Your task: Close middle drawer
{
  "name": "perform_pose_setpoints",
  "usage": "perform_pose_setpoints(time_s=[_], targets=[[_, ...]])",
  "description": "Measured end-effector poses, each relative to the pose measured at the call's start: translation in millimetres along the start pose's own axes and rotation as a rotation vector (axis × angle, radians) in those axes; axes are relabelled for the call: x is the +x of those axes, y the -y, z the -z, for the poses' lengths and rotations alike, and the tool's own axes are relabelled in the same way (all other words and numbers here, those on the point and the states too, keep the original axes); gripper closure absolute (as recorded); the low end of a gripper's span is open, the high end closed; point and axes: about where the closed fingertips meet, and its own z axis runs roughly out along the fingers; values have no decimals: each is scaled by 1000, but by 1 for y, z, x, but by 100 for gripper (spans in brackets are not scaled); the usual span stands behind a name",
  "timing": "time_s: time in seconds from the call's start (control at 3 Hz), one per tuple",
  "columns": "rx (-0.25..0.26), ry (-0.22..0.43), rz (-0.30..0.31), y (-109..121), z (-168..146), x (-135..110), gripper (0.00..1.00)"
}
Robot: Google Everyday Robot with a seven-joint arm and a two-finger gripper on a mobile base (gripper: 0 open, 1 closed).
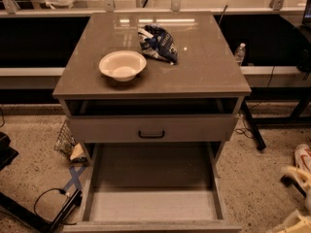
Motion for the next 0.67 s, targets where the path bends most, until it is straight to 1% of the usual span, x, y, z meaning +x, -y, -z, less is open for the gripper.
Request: perform_pose_setpoints(time_s=[0.67], targets=[[-2,0,-2,-3,0,0,59]])
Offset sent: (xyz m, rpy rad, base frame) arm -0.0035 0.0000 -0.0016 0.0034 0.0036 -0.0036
